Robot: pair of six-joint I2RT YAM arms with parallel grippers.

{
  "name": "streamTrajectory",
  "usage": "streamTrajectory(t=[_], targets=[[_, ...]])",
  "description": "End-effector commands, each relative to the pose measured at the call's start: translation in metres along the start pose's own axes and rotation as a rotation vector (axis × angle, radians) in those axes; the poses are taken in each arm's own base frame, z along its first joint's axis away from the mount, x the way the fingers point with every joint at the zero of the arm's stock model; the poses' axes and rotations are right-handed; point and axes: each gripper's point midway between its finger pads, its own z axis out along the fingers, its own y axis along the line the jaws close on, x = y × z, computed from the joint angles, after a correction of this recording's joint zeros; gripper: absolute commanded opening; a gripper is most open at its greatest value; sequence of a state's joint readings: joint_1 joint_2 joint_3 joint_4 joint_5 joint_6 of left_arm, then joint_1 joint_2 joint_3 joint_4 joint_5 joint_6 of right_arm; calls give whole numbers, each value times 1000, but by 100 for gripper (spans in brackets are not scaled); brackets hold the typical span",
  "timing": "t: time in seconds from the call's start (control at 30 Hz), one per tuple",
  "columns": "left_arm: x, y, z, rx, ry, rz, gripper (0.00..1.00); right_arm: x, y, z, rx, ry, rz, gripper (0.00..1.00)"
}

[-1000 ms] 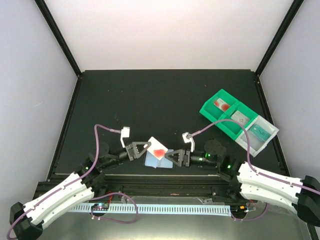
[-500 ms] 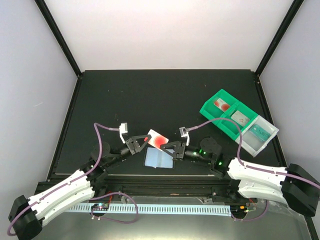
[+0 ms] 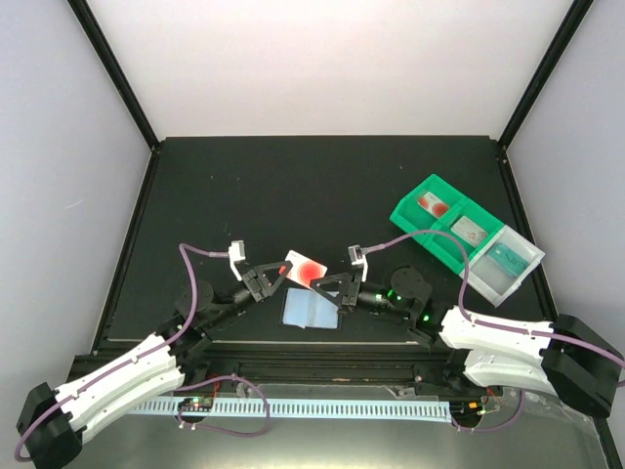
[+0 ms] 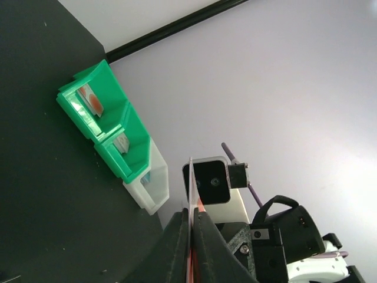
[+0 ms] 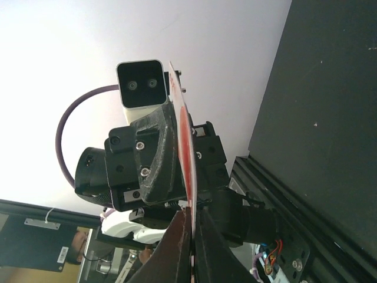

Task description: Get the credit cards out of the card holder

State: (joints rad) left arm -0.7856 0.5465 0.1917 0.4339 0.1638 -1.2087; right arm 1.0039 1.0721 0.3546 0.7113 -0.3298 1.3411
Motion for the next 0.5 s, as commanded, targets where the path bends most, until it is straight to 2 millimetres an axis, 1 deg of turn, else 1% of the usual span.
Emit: streamTrajectory(t=[0.0, 0.03, 0.07, 0.1, 0.13, 0.17, 0.23, 0.3, 0.33, 0.47], targets=[[-9, -1, -3, -6, -48, 5, 14, -7, 11, -3, -30, -42, -34, 1], [-9, 0, -5, -12, -49, 8, 23, -8, 9, -4, -16, -44, -42, 1], [-9, 2, -6, -22, -50, 13, 37, -8, 7, -5, 2, -49, -49, 1], [-8, 4, -7, -32, -49, 15, 48, -9, 5, -6, 19, -54, -60, 1], [-8, 6, -8, -43, -48, 20, 57, -10, 4, -8, 37, -60, -73, 1], [-8, 8, -10, -56, -47, 27, 63, -11, 1, -10, 62, -68, -87, 1], [-6, 12, -14, -89, -40, 43, 74, -16, -7, -15, 132, -86, -114, 1], [-3, 20, -18, -135, -23, 65, 92, -22, -12, -22, 196, -99, -150, 1], [-3, 21, -19, -149, -18, 82, 98, -27, -13, -26, 222, -108, -172, 1], [4, 33, -26, -213, 26, 143, 99, -48, -24, -48, 350, -148, -226, 1]])
